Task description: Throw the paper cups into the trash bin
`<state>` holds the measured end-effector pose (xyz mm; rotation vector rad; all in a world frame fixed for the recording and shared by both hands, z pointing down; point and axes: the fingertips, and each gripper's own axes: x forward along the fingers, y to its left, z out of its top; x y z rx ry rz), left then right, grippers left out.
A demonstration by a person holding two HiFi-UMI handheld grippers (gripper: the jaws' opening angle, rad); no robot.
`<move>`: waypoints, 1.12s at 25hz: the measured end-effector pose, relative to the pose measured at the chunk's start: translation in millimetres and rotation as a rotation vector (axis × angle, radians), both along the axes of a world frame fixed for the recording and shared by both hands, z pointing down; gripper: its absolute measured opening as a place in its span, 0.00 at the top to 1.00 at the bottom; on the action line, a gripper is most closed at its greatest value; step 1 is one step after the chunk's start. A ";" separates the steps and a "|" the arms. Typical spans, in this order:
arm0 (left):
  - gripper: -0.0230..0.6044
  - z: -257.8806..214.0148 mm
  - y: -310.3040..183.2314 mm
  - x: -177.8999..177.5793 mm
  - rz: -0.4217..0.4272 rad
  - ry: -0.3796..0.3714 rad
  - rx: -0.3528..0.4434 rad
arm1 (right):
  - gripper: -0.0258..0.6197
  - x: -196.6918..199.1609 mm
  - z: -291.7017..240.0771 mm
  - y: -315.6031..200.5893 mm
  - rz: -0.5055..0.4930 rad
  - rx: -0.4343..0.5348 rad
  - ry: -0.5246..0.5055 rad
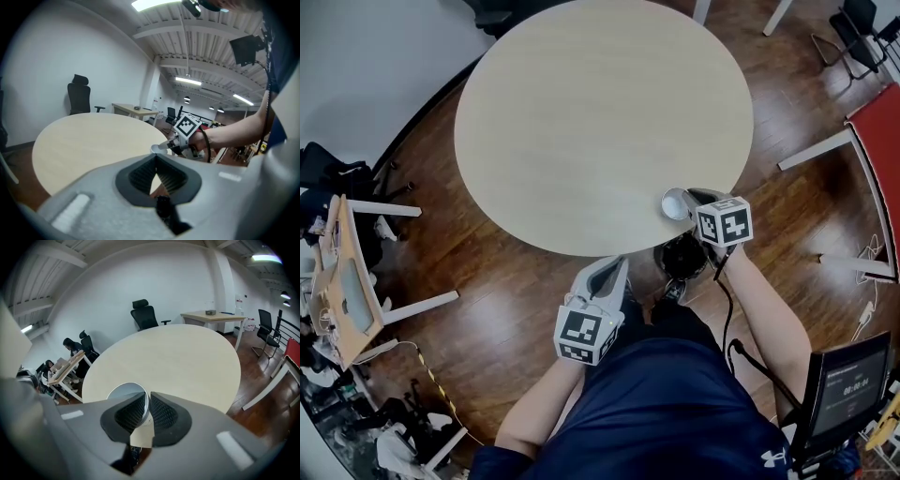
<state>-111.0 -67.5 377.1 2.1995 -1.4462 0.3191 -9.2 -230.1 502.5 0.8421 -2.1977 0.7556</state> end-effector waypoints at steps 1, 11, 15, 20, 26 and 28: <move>0.96 0.4 -1.5 2.0 0.002 0.001 -0.002 | 0.90 2.3 -1.8 -1.0 0.006 0.008 -0.005; 0.96 9.9 -15.4 30.4 0.180 0.016 -0.035 | 0.90 57.6 -45.6 2.2 0.187 0.118 -0.054; 0.96 17.6 -30.5 65.2 0.286 0.014 -0.037 | 0.90 131.1 -42.8 17.7 0.313 0.128 -0.024; 0.96 23.9 -35.6 115.7 0.374 0.008 -0.053 | 0.90 209.8 -11.5 60.0 0.448 0.068 0.022; 0.96 35.4 -18.5 134.4 0.403 -0.017 -0.095 | 0.90 210.0 56.8 95.2 0.415 -0.034 0.048; 0.96 45.0 -12.5 135.6 0.421 -0.033 -0.104 | 0.90 202.2 97.3 102.1 0.379 -0.063 0.069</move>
